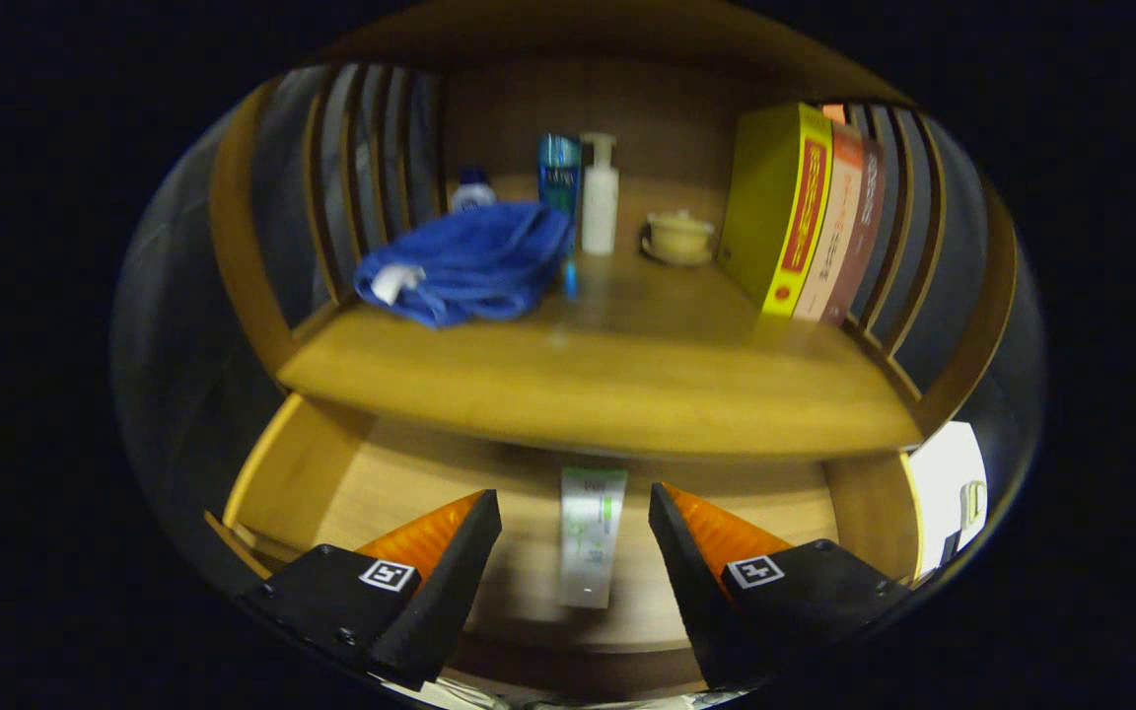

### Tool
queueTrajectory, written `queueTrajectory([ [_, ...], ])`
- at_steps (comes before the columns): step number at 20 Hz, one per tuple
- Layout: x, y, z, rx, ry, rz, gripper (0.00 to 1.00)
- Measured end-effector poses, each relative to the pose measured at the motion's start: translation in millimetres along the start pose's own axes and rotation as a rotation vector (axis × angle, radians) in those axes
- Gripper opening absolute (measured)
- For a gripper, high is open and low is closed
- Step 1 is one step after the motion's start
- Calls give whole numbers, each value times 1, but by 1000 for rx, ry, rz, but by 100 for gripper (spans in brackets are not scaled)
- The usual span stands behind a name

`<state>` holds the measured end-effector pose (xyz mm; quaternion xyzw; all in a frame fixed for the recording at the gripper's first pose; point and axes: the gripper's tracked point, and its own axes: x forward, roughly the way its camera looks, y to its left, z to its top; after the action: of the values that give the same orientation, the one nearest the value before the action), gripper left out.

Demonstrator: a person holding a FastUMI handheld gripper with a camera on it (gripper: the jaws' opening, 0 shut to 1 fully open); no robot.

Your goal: Pull open the drawer, take out the items inside it, and place them on the countertop above the cabinet.

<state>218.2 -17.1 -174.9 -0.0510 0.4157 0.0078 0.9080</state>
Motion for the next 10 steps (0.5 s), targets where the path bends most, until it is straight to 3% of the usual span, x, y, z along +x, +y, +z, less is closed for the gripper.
queueTrajectory([
  [4, 31, -3, -34, 52, 183, -14, 98],
  [8, 43, -3, -50, 62, 283, -20, 96],
  [10, 46, 0, -53, 58, 299, -6, 88],
])
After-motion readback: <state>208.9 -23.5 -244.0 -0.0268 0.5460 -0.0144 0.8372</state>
